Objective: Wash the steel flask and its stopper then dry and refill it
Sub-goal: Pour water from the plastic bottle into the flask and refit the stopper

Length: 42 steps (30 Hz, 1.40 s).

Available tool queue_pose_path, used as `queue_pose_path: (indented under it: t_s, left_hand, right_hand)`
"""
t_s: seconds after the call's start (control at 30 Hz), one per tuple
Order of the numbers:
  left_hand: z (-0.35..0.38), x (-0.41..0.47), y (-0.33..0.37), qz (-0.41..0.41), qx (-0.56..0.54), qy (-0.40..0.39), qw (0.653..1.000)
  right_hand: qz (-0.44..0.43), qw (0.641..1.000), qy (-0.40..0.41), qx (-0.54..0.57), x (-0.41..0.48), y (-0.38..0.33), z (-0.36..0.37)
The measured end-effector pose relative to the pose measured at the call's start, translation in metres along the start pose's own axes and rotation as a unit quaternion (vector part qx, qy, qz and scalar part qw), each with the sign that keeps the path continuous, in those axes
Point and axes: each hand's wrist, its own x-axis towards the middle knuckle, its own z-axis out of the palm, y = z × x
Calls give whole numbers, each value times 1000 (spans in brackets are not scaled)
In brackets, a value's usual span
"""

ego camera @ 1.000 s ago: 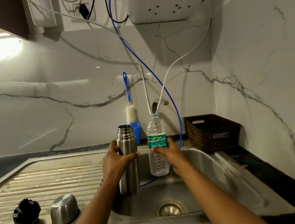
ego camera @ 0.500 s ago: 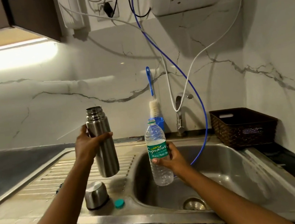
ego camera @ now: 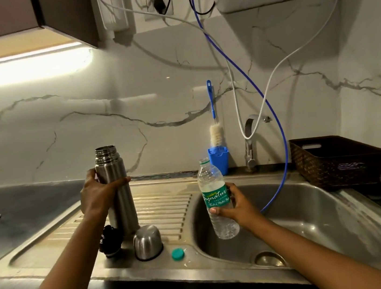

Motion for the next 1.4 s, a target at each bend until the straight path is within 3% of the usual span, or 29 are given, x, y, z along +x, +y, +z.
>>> queue_pose_path:
  t_s: [0.4, 0.7, 0.77, 0.83, 0.87, 0.93, 1.0, 1.07, 1.2, 1.4]
  left_hand:
    - [20, -9, -6, 22, 65, 46, 997]
    - [13, -19, -5, -18, 62, 9, 998]
    - [11, -35, -4, 9, 83, 29, 996]
    - [8, -55, -1, 111, 104, 35, 988]
    - [6, -66, 2, 174, 105, 4, 979]
    - [2, -80, 8, 296, 123, -150, 935]
    - [1, -87, 15, 347, 235, -341, 841]
    - [7, -92, 20, 328, 343, -459, 751]
    - [18, -99, 21, 310, 428, -493, 692]
    - [27, -98, 9, 330, 467, -493, 656]
  right_hand:
    - [13, 1000, -10, -23, -1, 4, -2]
    - [19, 1000, -15, -11, -6, -1, -8]
    - [25, 999, -19, -12, -8, -2, -11]
    - [32, 999, -23, -11, -10, -1, -13]
    - [35, 999, -27, -11, -11, -2, -14]
    - [37, 999, -33, -10, -13, -3, -16]
    - [38, 999, -37, -9, -14, -4, -18]
    - [43, 998, -42, -11, -17, -5, -20]
    - [52, 997, -51, -14, -20, -6, -24]
    - [58, 995, -68, -34, -18, -4, -26]
